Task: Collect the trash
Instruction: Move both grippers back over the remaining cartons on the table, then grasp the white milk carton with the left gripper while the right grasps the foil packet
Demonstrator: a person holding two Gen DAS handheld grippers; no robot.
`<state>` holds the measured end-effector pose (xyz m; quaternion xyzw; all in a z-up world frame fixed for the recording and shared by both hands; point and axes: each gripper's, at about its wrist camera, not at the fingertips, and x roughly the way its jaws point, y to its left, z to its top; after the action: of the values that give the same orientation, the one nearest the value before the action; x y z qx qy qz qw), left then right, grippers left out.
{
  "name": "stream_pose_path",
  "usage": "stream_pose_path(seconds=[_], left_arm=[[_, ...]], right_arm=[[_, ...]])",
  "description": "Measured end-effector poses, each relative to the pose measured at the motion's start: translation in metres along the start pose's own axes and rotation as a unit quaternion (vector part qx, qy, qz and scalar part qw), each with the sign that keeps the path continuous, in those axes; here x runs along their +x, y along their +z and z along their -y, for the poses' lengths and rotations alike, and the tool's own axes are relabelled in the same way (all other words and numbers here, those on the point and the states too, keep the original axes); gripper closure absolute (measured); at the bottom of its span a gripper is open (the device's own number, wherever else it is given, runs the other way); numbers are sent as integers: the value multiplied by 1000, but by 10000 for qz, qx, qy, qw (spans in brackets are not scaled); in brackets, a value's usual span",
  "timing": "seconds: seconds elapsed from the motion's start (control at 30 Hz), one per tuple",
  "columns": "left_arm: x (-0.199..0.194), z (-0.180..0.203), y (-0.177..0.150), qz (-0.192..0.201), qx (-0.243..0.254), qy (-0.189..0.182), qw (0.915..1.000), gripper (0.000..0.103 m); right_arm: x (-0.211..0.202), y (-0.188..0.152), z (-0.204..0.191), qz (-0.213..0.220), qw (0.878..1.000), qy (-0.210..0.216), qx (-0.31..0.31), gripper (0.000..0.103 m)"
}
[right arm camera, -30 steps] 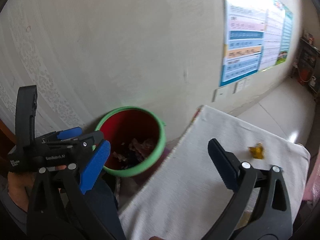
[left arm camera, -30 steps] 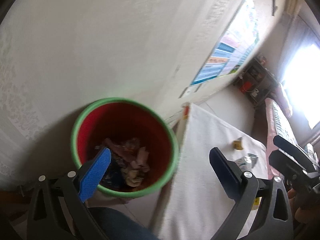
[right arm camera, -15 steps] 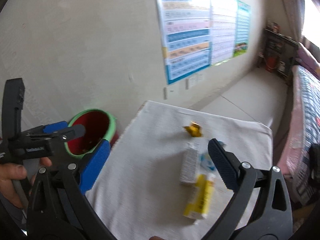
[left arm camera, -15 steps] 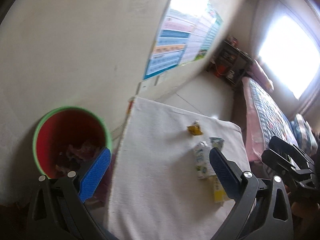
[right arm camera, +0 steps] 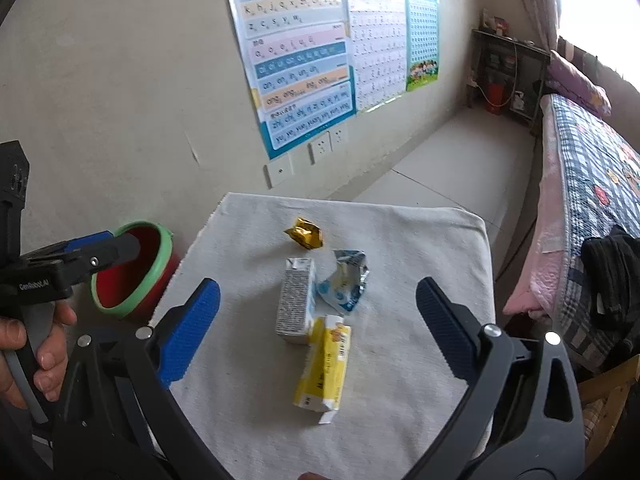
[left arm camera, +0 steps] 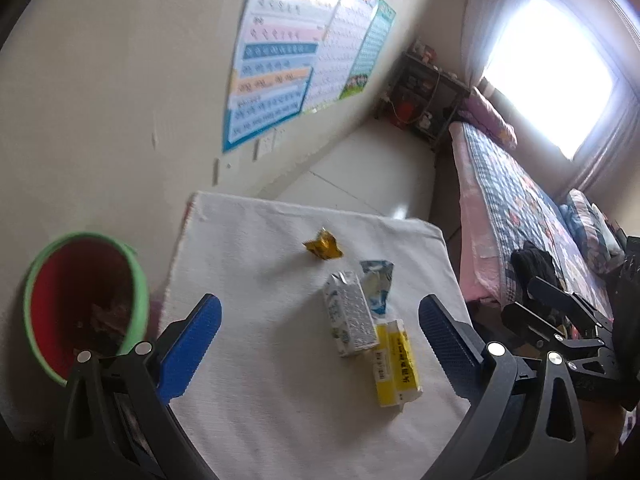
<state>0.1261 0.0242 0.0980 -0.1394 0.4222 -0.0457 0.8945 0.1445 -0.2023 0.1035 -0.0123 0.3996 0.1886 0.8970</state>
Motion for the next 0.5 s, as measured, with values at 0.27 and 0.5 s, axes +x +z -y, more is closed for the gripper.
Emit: stream_pose_path(seconds=[0.27, 0.5], left_arm=[[73, 16, -14, -850, 51, -54, 9964, 8], [136, 29, -27, -1346, 54, -5, 9909, 8]], right_arm=[[30, -8, 35, -331, 9991, -17, 277, 6], [52, -6, 55, -567, 9975, 26, 429, 6]])
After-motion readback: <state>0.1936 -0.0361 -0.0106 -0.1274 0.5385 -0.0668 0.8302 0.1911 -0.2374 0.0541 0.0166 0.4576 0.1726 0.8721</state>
